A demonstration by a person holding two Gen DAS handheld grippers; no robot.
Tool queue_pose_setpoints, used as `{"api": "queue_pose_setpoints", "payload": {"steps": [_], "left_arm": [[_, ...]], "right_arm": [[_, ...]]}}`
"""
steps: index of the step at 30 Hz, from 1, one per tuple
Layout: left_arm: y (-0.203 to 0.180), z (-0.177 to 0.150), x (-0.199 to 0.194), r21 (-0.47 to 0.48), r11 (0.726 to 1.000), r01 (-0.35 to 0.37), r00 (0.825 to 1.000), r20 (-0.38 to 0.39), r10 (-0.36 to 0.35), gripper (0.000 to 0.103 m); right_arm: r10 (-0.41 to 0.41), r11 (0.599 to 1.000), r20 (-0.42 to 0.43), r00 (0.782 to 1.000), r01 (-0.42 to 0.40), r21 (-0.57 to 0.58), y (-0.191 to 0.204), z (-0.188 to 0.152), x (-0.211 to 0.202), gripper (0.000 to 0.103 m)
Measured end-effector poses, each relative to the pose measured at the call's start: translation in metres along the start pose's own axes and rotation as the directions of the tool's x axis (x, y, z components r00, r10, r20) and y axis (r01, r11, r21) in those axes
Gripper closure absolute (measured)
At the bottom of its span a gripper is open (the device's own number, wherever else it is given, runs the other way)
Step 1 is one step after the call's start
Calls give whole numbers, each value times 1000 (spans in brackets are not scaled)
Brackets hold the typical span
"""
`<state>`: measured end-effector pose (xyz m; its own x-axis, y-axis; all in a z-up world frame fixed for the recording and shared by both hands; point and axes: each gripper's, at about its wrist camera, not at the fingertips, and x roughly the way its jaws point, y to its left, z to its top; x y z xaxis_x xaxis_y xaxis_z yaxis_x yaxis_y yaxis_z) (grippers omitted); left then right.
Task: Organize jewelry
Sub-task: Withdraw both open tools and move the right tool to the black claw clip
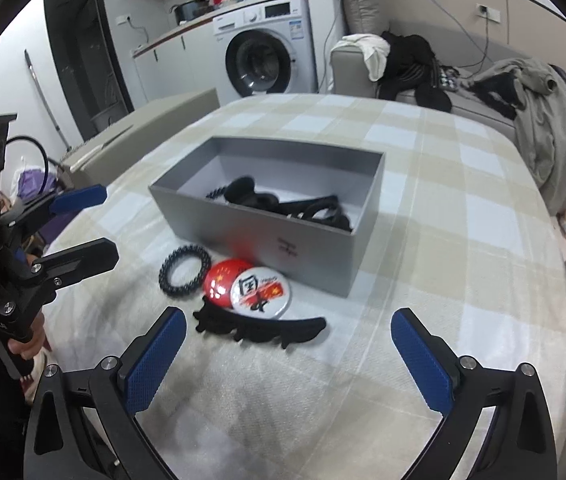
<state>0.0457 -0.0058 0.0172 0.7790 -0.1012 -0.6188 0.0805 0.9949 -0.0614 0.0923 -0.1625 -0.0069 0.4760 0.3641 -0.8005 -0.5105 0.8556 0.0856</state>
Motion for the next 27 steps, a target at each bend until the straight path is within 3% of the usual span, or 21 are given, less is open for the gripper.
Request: {"api": "queue_pose_setpoints", "payload": {"steps": [13,27], "left_arm": [[12,-17,20,12,1000,-10,993,-117,11,1],[11,-27,26,26,1000,-18,987,-160,22,1]], "right_arm": [[-13,998,-109,994,7,-56,25,-14,35,0],[-99,991,-109,989,89,-97,35,-18,40,0]]}}
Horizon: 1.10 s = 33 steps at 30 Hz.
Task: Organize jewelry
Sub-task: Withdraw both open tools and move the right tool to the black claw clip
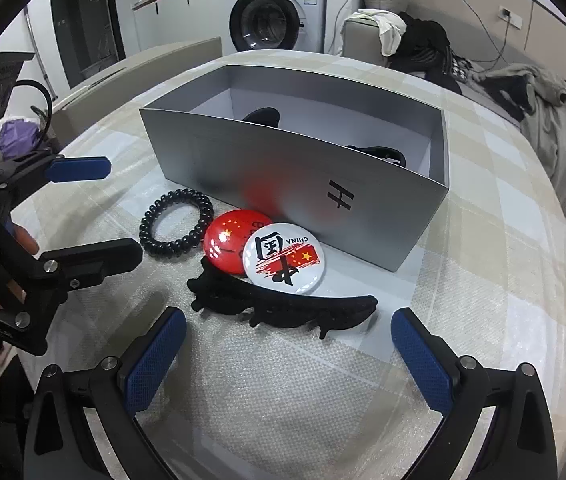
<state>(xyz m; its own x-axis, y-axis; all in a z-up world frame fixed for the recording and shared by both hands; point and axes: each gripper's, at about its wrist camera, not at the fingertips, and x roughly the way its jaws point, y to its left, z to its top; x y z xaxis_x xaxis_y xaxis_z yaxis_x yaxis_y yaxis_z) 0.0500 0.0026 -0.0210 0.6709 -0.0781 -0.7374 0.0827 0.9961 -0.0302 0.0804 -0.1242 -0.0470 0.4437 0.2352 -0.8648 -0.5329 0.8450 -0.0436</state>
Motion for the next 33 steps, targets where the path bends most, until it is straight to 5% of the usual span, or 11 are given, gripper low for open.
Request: {"api": "queue_pose_setpoints", "payload": {"steps": [33], "left_arm": [[-2,1,3,-12,1000,-4,1000,-13,4,1]], "right_arm": [[-23,999,1,1000,23,35,-3,12,8,0]]}}
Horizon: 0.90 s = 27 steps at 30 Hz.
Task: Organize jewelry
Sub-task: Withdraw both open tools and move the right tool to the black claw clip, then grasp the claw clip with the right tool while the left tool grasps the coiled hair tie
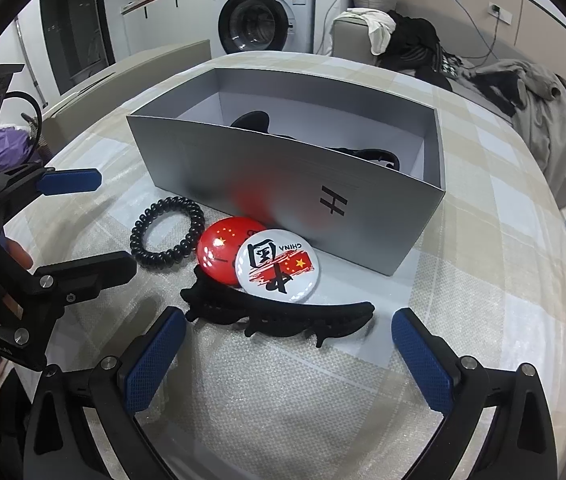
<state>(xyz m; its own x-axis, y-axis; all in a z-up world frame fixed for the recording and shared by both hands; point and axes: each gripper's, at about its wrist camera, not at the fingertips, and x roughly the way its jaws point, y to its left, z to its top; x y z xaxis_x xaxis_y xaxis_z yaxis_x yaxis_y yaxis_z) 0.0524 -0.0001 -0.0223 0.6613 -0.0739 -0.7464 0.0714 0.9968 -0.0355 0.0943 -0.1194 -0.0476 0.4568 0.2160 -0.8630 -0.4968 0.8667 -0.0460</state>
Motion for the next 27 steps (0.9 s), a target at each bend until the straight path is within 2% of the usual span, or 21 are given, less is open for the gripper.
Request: {"api": "queue_pose_setpoints", "payload": {"steps": [1,5,12,15,18,20,22,24,27], "left_arm": [[0,0,0,0,1000,0,1000,0,0,1],[0,0,0,0,1000,1,1000,-1,-1,1],[1,0,2,-5,1000,4,1000,-10,-4,1],[3,1,1,-15,1000,0,1000,-9,0,1],[9,4,0,-67,998,-17,1000,17,18,1],[14,6,3,-108,994,0,1000,17,2,2],[14,8,6,-118,993,7,1000,13,-5,14],[11,9,10,-107,994,-3,1000,-8,3,30],[6,9,13,-78,996,-31,999,-23,29,46]], "right_arm": [[-1,1000,0,1000,1,0,0,0,0,0],[9,1000,10,1000,-8,-11,3,1,-2,13],[39,998,0,999,-39,-53,7,-2,-7,13],[58,998,16,998,-58,-32,2,-3,-13,13],[68,998,38,997,-67,-11,-6,0,-19,13],[65,998,51,997,-65,1,-11,1,-24,13],[65,998,60,996,-66,6,-14,2,-27,13],[64,998,71,995,-65,12,-16,3,-30,13],[62,998,78,995,-63,17,-17,3,-32,13]]}}
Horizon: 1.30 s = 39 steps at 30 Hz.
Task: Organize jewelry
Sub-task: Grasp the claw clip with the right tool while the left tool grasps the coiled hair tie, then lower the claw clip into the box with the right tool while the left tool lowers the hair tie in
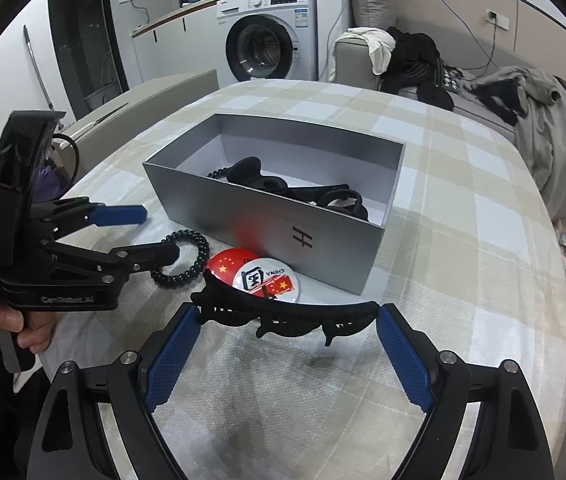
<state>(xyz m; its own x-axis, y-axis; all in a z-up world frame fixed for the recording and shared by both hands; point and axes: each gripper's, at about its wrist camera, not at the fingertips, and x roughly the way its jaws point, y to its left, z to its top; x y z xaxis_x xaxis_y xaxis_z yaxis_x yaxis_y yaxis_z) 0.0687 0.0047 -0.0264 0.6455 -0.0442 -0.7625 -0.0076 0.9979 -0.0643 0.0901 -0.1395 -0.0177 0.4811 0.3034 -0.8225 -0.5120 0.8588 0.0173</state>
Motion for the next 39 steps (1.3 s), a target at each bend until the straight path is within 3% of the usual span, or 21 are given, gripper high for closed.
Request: {"api": "queue_pose_setpoints", "payload": {"steps": [5,9,11,20,39], "left_arm": [[-6,-1,-1,40,999,-23,1000,5,23,69],[-9,-4,-4,65,998,12,1000,10,-12,91],[-11,-4,-4,79,997,23,1000,8,-24,97],[-13,-2,-9,91,995,47,999,15,-48,98],[-10,11,-36,62,996,68,985,152,-77,98]], "right_arm": [[-1,1000,4,1000,1,2,0,2,-2,13],[-2,1000,4,1000,2,0,-1,3,-1,13],[-3,1000,5,1000,3,-1,-1,3,-2,13],[3,1000,24,1000,-3,4,-3,3,-6,13],[3,999,164,987,-11,45,-9,10,-30,13]]}}
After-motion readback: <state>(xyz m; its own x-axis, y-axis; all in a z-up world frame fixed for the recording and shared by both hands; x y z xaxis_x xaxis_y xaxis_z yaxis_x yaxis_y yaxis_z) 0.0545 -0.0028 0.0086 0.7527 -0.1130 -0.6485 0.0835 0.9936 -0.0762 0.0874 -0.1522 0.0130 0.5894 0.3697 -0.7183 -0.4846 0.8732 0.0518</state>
